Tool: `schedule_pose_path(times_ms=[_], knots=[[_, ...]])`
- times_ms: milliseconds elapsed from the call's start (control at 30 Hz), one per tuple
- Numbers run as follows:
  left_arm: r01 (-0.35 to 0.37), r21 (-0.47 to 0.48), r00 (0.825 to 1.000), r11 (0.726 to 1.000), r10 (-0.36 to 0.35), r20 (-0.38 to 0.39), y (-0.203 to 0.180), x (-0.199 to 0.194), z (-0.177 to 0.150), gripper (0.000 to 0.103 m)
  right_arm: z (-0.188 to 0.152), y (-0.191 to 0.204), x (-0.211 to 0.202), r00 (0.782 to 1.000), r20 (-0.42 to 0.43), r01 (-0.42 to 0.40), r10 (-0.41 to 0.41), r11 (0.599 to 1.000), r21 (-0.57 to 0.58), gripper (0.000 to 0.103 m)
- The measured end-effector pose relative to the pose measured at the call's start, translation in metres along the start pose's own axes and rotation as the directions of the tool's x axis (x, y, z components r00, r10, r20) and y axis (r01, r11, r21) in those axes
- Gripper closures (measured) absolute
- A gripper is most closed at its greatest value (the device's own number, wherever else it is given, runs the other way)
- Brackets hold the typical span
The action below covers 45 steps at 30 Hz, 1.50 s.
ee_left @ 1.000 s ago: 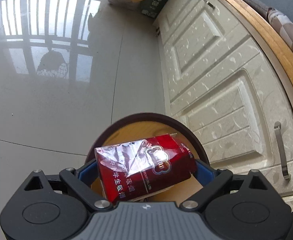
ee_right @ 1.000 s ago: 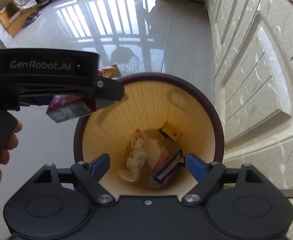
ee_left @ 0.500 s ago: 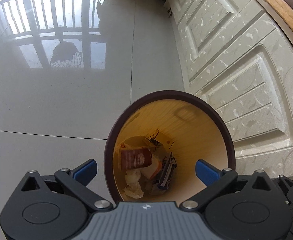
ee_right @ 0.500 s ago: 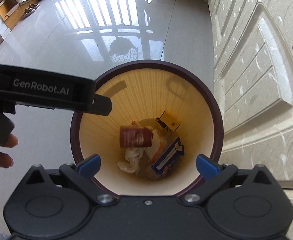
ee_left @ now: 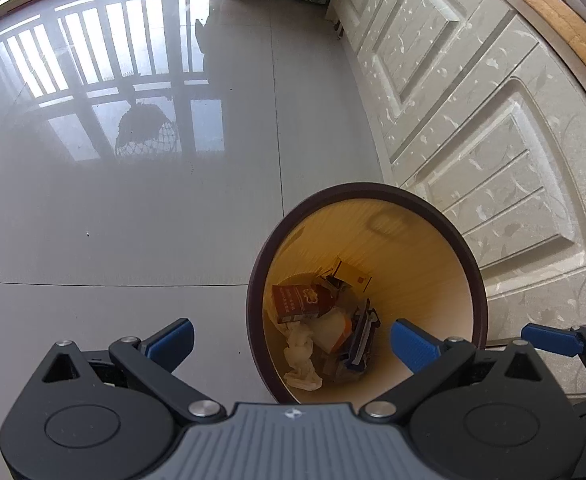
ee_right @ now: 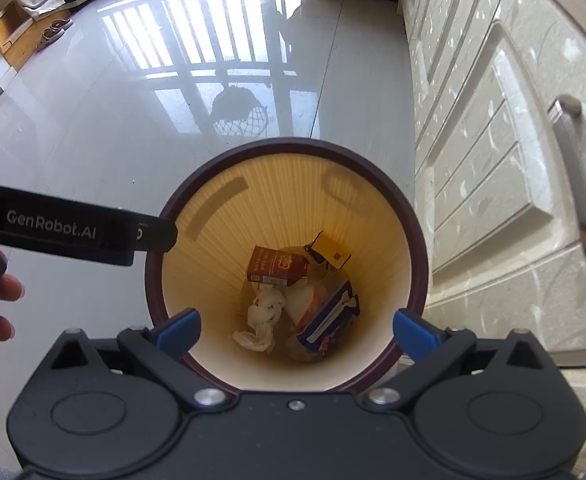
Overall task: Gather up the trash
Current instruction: 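Move both tools back toward the Pepsi cans and teal cap on the mattress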
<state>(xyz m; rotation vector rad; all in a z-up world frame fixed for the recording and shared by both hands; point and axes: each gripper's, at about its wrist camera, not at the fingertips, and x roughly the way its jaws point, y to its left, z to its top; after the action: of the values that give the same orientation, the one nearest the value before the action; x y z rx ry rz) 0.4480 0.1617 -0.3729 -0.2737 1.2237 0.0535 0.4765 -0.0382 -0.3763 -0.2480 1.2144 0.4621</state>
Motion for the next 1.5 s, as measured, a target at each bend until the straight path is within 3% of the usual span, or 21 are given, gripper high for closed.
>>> schedule_pose_path(times_ms=[600,1100,1367,1500], knots=[[-0.072,0.073,0.990,0.995,0.063,0.122,0.006,-0.072,-0.003,0.000,0.006,0.008,-0.070,0.987,0.100,0.121,-0.123,0.992,0.029,0.000],[-0.116,0.088,0.975,0.989,0.097,0.202,0.014,-0.122,-0.015,0.000,0.004,0.021,-0.126,0.966,0.214,0.136,-0.143,0.990,0.044,0.000],[-0.123,0.072,0.951,0.990,0.097,0.295,0.012,-0.158,-0.021,0.000,-0.002,0.024,-0.157,0.942,0.300,0.144,-0.151,0.988,0.045,0.000],[-0.123,0.060,0.932,0.991,0.095,0.349,0.007,-0.176,-0.024,0.000,-0.004,0.025,-0.177,0.918,0.360,0.157,-0.166,0.986,0.054,0.000]])
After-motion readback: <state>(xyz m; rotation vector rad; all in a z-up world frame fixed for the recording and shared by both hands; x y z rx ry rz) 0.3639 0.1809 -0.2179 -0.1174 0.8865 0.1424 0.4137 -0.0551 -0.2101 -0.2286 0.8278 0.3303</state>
